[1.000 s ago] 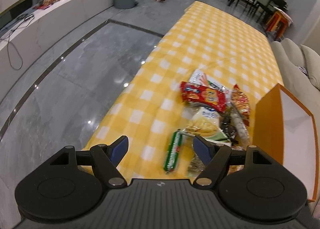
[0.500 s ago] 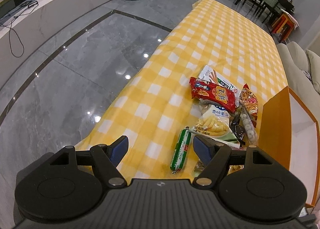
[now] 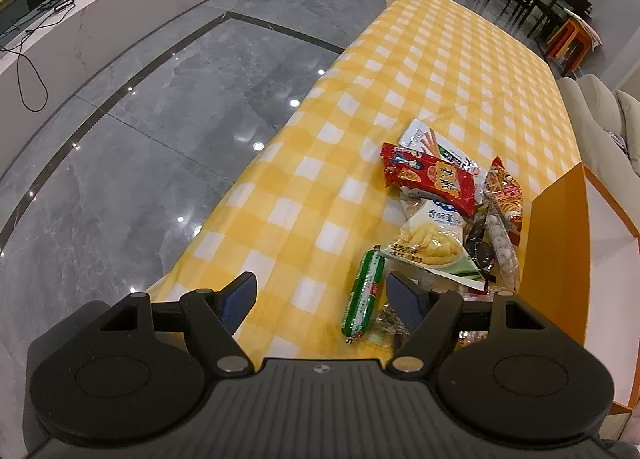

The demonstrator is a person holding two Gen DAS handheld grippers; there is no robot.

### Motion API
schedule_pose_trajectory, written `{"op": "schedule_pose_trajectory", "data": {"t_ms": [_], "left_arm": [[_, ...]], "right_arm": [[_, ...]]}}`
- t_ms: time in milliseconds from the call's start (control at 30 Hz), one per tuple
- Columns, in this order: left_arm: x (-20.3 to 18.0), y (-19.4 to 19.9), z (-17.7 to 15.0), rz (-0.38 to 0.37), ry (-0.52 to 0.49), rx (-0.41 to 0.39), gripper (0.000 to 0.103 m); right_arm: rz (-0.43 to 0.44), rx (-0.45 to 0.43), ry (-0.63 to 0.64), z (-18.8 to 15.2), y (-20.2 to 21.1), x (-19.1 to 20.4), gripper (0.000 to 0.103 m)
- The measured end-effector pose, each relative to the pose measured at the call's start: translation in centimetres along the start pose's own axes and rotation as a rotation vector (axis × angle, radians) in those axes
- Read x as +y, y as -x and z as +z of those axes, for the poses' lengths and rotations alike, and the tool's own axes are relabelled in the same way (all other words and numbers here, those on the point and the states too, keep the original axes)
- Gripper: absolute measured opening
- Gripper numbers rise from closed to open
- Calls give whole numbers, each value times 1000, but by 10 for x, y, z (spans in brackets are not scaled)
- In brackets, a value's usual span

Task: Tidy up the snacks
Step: 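Grasp the waffle-cookie bag with the right tool while the left tool grasps the green sausage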

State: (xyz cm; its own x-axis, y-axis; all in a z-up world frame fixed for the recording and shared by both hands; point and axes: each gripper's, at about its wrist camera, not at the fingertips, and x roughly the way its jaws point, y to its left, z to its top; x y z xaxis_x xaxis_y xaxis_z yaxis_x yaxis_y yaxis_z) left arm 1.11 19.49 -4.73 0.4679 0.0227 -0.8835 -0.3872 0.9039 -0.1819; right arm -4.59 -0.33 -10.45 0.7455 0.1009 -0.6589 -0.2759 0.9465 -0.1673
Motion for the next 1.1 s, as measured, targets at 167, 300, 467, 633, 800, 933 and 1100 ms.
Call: {"op": "schedule_pose_trajectory", "data": {"t_ms": [167,300,467,633,800,933,1100], "left_arm": [[1,-2,0,2,-2,3,87],[1,-6,0,12,-11,13,87],[3,-17,1,-35,-22,62,83],[1,-29,3,-102,-6,78,69],[-18,-51,0,-84,-35,132,58],[-38,-72,-7,-15,-112,160,53],[-44,-92,-10,29,-118,180,45]], "right_arm": [[22,98,22,-1,-14,-8,100],[97,159,-81,0,-25,-24,100],[125,164,-89,-2,-24,-26,100],[145,129,-79,-6,-15,-30,73],[159,98,8,-3,-10,-23,66],[156,76,13,3,3,-22,65],[180,78,-73,9,13,-35,65]]}}
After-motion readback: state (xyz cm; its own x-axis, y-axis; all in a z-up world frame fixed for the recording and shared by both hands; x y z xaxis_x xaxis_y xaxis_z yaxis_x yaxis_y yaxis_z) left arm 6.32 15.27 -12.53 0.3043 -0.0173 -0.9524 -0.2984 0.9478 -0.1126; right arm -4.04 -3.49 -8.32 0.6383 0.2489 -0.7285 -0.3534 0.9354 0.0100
